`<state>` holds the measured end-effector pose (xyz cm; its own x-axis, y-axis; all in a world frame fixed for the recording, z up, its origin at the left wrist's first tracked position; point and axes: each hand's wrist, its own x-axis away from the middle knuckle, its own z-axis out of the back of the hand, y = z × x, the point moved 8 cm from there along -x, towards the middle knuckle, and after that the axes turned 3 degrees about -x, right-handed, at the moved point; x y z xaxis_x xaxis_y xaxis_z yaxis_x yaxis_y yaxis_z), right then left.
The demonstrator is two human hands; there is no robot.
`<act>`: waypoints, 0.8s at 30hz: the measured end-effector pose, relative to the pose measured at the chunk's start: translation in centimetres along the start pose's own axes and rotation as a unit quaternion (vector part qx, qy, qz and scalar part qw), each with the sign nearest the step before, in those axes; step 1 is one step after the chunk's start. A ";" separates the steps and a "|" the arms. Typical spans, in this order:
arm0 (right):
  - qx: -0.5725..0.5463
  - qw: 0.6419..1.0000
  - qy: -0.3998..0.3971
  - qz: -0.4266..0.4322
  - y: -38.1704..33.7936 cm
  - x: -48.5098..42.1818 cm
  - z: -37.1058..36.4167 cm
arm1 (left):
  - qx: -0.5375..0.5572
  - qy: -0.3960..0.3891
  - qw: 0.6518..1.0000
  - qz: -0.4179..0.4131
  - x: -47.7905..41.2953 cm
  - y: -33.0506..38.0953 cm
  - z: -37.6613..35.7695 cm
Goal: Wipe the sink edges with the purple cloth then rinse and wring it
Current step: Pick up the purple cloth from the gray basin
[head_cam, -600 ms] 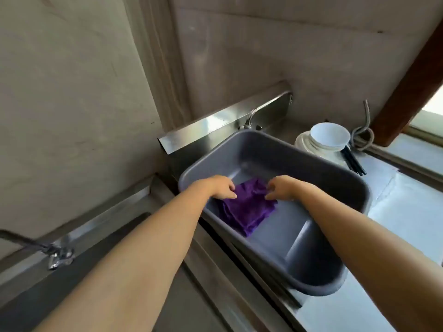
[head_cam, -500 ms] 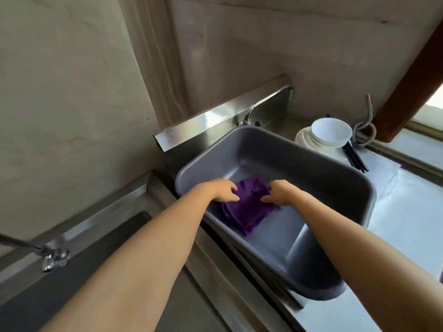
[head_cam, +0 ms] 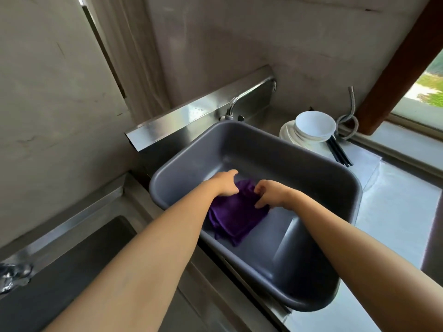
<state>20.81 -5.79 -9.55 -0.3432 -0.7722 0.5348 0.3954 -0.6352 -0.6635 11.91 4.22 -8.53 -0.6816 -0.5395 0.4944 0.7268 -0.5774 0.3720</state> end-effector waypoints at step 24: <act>-0.206 0.959 -0.026 0.194 -10.7 9.1 9.2 | 0.373 0.219 0.883 -0.184 12.5 3.3 13.6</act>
<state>21.30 -6.14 7.20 -0.1907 -0.9556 0.2244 0.1113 -0.2482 -0.9623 6.99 3.92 9.61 -0.7315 -0.6794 -0.0577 0.1923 -0.2868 0.9385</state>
